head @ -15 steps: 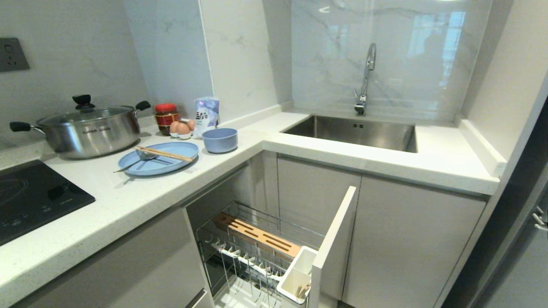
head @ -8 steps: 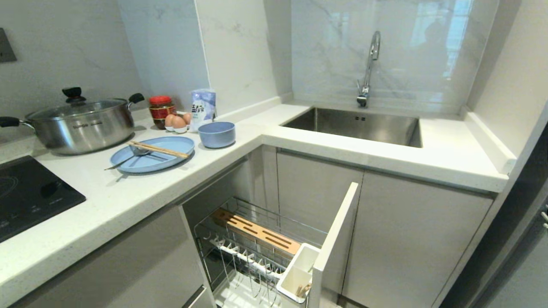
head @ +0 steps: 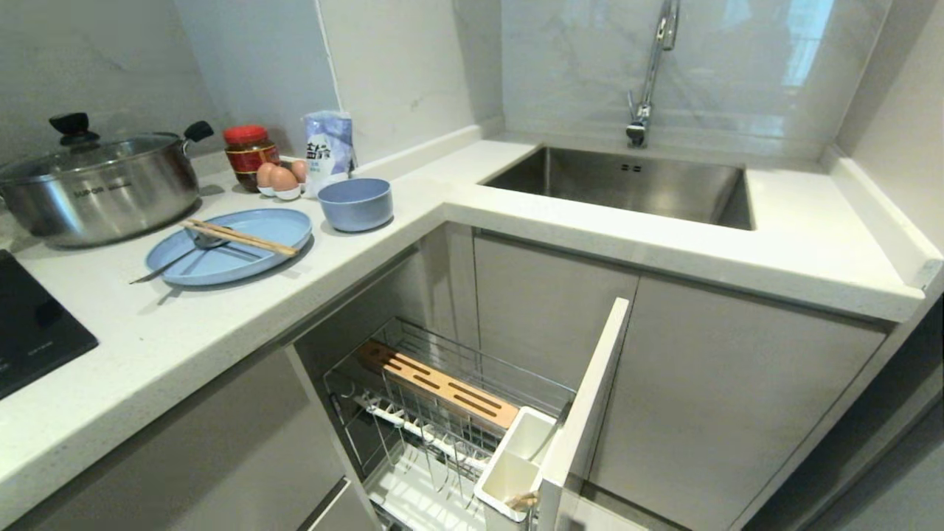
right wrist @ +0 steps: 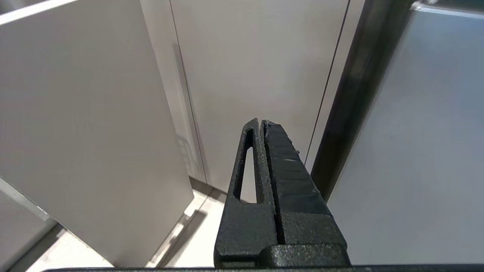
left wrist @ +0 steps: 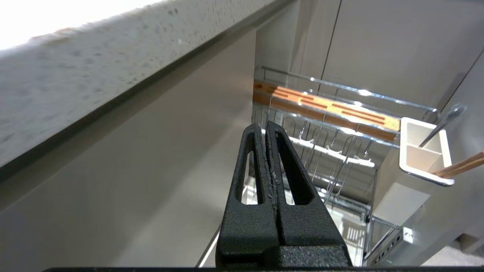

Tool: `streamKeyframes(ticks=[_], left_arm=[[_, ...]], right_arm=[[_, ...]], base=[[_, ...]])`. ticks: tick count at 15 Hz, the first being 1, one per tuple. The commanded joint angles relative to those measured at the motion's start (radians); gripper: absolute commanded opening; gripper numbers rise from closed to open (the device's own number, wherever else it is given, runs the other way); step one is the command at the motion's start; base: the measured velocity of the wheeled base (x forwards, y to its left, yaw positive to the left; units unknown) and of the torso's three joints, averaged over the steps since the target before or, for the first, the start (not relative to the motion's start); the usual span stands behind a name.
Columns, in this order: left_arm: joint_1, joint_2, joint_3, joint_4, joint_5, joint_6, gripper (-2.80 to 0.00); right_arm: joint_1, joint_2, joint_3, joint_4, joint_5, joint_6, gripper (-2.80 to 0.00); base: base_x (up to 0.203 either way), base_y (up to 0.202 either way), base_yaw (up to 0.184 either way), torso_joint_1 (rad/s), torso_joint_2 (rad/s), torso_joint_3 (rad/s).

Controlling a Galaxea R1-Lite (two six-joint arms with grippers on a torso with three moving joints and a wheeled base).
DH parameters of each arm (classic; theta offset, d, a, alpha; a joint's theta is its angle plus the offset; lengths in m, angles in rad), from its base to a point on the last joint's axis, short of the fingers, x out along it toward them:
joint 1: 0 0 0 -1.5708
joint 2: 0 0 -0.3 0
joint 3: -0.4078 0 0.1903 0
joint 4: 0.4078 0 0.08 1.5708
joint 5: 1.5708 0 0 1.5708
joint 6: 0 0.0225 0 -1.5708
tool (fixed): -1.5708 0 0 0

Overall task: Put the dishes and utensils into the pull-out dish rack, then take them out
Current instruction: Pick up the chopsticks and place it in the cupboard

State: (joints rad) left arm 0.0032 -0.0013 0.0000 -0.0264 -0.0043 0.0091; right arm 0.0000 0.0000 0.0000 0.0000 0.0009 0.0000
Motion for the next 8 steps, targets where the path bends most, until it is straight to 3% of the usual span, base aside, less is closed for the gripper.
streamKeyframes(ticks=[1,8], left_arm=[[0.0,0.001,0.012,-0.001,0.0,0.0,-2.8],[0.0,0.001,0.012,0.0,0.0,0.002,-2.8]], right_arm=[[0.0,0.0,0.0,0.0,0.001,0.0,-2.8],[0.0,0.0,0.0,0.0,0.001,0.0,-2.8]], base=[[0.0,0.0,0.0,0.003,0.01,-0.207],[0.0,0.0,0.0,0.004,0.0,-0.197]])
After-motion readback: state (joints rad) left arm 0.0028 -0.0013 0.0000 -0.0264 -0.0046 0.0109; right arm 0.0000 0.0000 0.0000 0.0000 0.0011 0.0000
